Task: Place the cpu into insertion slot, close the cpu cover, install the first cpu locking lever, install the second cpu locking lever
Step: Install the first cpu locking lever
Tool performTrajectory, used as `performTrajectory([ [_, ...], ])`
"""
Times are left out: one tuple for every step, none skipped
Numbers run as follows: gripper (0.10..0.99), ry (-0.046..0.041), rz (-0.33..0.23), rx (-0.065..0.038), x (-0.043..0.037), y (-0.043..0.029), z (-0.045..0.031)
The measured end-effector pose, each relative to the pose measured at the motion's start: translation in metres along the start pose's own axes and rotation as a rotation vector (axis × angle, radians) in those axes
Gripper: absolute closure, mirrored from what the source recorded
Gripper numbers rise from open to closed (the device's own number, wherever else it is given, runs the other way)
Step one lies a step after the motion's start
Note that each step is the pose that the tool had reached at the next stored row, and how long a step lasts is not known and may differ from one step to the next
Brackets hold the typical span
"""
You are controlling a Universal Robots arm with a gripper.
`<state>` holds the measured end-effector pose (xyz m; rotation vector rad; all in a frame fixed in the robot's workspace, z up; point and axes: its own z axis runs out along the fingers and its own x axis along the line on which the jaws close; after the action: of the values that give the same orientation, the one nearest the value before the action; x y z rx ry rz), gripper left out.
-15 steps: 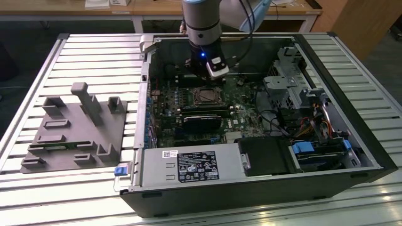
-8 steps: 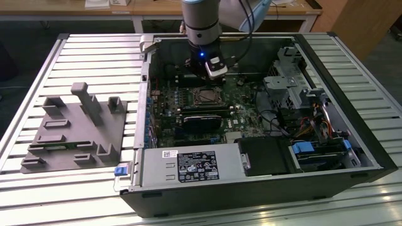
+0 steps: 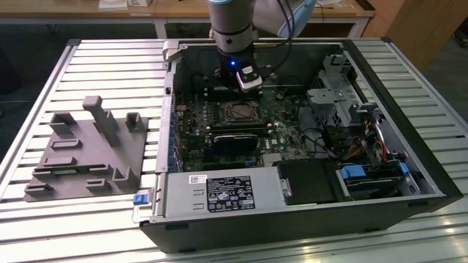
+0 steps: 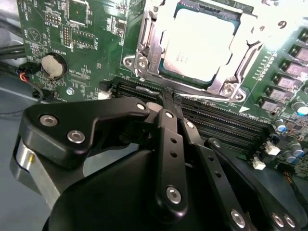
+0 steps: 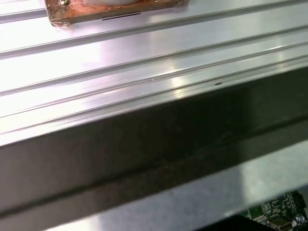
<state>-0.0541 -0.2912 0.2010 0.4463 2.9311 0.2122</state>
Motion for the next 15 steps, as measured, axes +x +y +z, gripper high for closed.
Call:
performTrajectory([
  [0.98, -0.0011, 0.001, 0.0, 0.0003, 0.0, 0.0001],
  [0.98, -0.0025, 0.001, -0.001, 0.0005, -0.0001, 0.0002],
  [0.98, -0.0046, 0.002, -0.001, 0.0007, -0.0001, 0.0005],
  [0.98, -0.0073, 0.003, -0.002, 0.0009, -0.0003, 0.0008],
  [0.98, -0.0103, 0.004, -0.002, 0.001, -0.0003, 0.0012],
  [0.98, -0.0132, 0.005, -0.003, 0.0011, -0.0004, 0.0016],
  [0.98, -0.0155, 0.005, -0.004, 0.0011, -0.0005, 0.0018],
  [0.98, -0.0175, 0.006, -0.004, 0.0012, -0.0005, 0.002],
  [0.98, -0.0193, 0.006, -0.004, 0.0013, -0.0005, 0.0022],
  [0.98, -0.0212, 0.006, -0.004, 0.0014, -0.0006, 0.0023],
  [0.98, -0.0228, 0.007, -0.004, 0.0015, -0.0007, 0.0025],
  [0.98, -0.0244, 0.008, -0.004, 0.0017, -0.0007, 0.0027],
  [0.98, -0.0259, 0.008, -0.004, 0.0018, -0.0008, 0.0029],
  [0.98, -0.0273, 0.009, -0.004, 0.0019, -0.0009, 0.0031],
  [0.98, -0.0287, 0.009, -0.004, 0.002, -0.001, 0.0032],
])
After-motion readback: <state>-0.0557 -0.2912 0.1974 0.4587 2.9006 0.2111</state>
